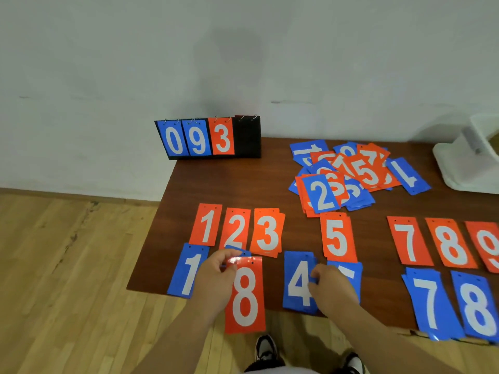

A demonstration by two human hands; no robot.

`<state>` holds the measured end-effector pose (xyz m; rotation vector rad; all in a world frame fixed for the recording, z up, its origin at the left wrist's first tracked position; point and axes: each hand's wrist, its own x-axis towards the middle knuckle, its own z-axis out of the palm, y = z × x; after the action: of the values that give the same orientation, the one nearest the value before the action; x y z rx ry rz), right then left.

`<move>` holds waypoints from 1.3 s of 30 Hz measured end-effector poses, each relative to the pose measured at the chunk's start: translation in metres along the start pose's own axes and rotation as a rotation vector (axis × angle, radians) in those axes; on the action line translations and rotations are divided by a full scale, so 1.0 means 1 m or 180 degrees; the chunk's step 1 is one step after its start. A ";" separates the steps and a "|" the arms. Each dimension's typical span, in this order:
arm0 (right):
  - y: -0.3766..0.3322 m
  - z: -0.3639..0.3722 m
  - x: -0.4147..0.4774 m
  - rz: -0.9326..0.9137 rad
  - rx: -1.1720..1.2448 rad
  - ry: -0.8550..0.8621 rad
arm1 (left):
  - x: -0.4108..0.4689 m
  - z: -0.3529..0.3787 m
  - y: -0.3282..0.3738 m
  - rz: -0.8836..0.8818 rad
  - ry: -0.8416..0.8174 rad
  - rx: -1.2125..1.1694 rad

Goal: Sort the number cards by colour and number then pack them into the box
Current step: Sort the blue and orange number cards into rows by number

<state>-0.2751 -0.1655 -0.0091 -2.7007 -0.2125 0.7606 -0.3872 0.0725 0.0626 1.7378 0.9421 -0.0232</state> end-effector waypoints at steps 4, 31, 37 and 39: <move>-0.025 -0.020 -0.010 0.0069 0.0845 -0.0103 | 0.007 0.002 0.010 0.0166 -0.0142 0.0154; 0.169 -0.166 -0.017 0.0452 0.2708 0.0751 | -0.029 0.275 0.133 0.0894 -0.1617 0.0843; 0.264 -0.213 0.027 0.0472 0.2204 0.0792 | -0.027 0.387 0.167 0.1064 -0.1708 0.1275; 0.289 -0.223 0.047 0.0489 0.1990 0.0773 | -0.025 0.421 0.174 0.1125 -0.1619 0.1412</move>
<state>-0.1013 -0.4850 0.0473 -2.1900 0.2552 0.4321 -0.1224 -0.2983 0.0466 2.1410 0.2576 -0.4512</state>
